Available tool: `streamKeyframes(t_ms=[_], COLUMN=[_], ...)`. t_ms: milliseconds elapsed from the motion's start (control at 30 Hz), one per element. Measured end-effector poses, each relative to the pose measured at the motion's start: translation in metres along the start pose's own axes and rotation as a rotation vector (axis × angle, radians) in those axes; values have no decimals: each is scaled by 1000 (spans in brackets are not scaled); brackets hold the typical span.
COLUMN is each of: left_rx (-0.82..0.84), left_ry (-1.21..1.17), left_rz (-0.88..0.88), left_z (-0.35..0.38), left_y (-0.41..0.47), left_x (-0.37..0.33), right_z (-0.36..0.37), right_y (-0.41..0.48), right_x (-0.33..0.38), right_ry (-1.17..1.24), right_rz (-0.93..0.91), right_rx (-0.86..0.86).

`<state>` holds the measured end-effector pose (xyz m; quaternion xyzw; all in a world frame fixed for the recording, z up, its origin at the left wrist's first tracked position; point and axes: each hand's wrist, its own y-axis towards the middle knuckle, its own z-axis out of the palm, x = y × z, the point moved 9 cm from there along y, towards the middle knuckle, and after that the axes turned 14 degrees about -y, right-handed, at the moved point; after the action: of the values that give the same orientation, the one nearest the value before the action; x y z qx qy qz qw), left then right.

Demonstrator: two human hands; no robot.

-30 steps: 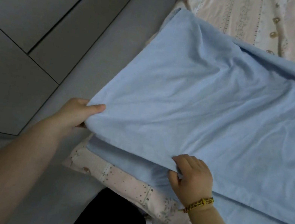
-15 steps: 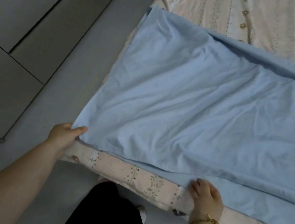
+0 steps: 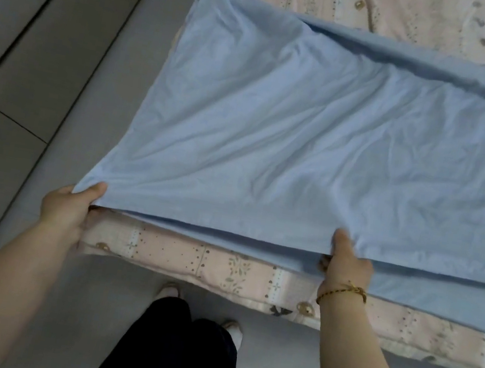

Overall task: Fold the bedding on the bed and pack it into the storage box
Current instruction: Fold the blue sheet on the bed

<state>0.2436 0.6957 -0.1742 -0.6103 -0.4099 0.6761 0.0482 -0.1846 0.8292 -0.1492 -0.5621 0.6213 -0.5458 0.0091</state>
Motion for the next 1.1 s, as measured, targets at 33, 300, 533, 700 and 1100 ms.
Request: streamKeyframes(t_ms=[33,300,533,700,1100], left_rx=[-16,-23,695,914,1185], left_ry=[45,851,1219,1437,1336], left_rz=[10,482,700,765,1309], left_z=[-3,45,175,221,391], left_y=[1,-44,-115,-162,-363], left_x=[2,-31,20,58,195], right_z=[-9,-11,-47,-92,-217], right_y=[1,15,41,79,150], right_x=[-10,-40,-14,-6,13], right_ry=[-55,356,599,601,908], right_rz=[-17,164,137,131,104], right_rx=[-54,115,41,-20,247])
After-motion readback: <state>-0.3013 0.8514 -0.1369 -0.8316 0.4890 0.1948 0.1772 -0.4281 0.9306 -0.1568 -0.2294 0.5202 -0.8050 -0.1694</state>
